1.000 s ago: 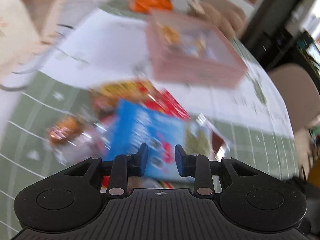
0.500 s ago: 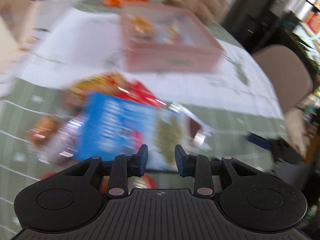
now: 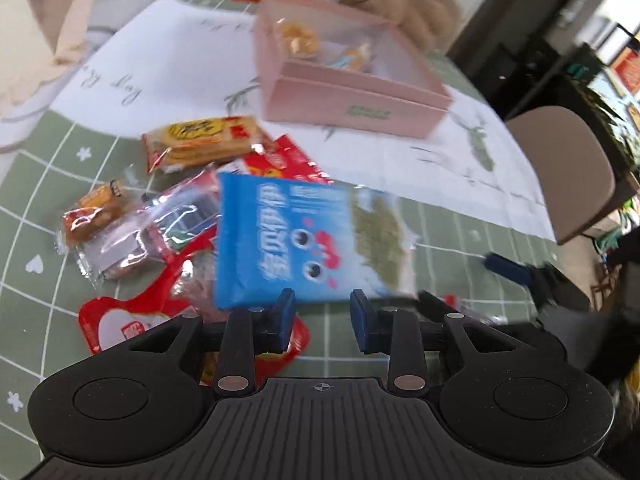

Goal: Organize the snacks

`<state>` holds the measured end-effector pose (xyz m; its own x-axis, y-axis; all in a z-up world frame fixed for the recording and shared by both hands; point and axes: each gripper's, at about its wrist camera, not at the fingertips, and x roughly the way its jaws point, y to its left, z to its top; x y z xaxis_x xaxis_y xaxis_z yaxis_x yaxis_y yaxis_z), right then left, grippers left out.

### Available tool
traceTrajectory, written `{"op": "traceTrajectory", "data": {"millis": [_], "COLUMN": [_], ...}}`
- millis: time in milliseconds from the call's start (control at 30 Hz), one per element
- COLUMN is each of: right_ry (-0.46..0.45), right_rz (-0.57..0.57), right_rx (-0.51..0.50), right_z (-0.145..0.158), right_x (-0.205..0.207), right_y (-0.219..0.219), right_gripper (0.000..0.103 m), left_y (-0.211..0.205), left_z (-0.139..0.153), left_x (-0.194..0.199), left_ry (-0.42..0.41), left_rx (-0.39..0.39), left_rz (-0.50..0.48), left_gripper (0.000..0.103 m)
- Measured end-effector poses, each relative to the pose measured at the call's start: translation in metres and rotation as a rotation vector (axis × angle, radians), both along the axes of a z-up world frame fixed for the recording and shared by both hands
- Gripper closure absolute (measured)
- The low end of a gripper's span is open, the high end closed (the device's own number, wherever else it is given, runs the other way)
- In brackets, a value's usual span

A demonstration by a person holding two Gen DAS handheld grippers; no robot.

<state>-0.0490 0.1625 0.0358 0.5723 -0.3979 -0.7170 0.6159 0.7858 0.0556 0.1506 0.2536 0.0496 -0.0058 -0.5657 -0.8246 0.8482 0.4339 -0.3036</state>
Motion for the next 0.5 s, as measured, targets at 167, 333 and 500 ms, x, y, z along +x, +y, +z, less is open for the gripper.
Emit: {"op": "traceTrajectory", "data": {"millis": [167,333,500], "right_ry": [-0.003,-0.008,0.025], "right_rz": [0.022,0.026,0.044], "right_rx": [0.001,-0.001,0.03], "right_z": [-0.001,-0.002,0.003], "right_x": [0.004,0.005,0.005], "right_y": [-0.005,-0.005,-0.003], "right_gripper": [0.0,0.0,0.001], "left_y": [0.037,0.074,0.092], "left_z": [0.02,0.019,0.008], "left_x": [0.017,0.052,0.047], "left_ry": [-0.06,-0.124,-0.003], "left_rx": [-0.039,0.041,0.072], "left_rz": [0.108,0.326,0.267], "left_gripper": [0.069,0.069,0.069]}}
